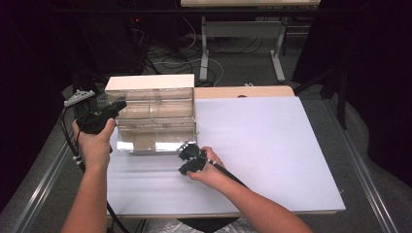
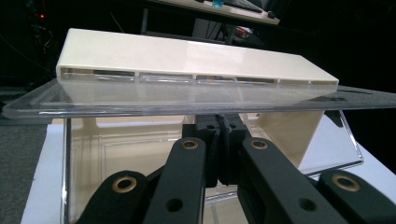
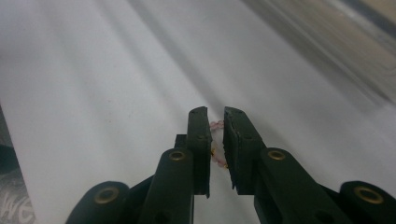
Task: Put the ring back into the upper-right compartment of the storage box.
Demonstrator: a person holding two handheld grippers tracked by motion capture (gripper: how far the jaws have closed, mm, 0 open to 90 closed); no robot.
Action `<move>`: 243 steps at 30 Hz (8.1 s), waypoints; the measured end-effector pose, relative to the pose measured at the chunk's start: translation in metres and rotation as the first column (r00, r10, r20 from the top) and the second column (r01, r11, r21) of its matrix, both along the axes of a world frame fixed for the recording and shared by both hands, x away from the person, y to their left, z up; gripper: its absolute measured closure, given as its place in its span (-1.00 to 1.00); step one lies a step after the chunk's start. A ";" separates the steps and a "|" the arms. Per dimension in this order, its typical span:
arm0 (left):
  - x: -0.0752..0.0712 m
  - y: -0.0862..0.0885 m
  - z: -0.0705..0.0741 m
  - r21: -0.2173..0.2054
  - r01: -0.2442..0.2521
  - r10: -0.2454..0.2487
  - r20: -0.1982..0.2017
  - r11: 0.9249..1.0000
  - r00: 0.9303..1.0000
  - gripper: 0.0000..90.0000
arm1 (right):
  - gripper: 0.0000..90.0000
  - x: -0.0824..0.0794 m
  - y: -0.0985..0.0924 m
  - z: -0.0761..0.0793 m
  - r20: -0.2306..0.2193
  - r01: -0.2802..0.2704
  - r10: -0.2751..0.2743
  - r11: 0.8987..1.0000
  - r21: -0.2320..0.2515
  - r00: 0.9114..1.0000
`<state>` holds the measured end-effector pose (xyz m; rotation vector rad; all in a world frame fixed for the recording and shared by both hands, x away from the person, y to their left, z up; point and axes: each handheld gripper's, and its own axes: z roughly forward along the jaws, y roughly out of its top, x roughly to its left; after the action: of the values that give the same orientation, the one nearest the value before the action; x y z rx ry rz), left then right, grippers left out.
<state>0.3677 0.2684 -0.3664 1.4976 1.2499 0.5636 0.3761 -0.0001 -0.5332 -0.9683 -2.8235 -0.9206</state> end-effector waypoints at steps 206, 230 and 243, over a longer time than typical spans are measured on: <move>0.003 0.001 -0.004 0.000 0.003 -0.003 -0.002 1.000 1.000 1.00 | 0.66 0.053 -0.035 0.155 0.238 0.169 -0.269 0.913 0.370 0.933; 0.003 0.000 -0.004 -0.003 0.001 -0.001 -0.004 1.000 1.000 1.00 | 0.30 0.037 -0.059 0.167 0.270 0.086 -0.190 0.931 0.355 0.944; 0.003 -0.002 -0.004 0.001 0.005 -0.005 -0.006 1.000 1.000 1.00 | -0.04 0.030 -0.065 0.174 0.270 0.051 -0.136 0.953 0.299 0.953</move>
<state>0.3706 0.2665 -0.3702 1.5037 1.2501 0.5563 0.4061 -0.0650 -0.3588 -1.0083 -2.7606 -1.5535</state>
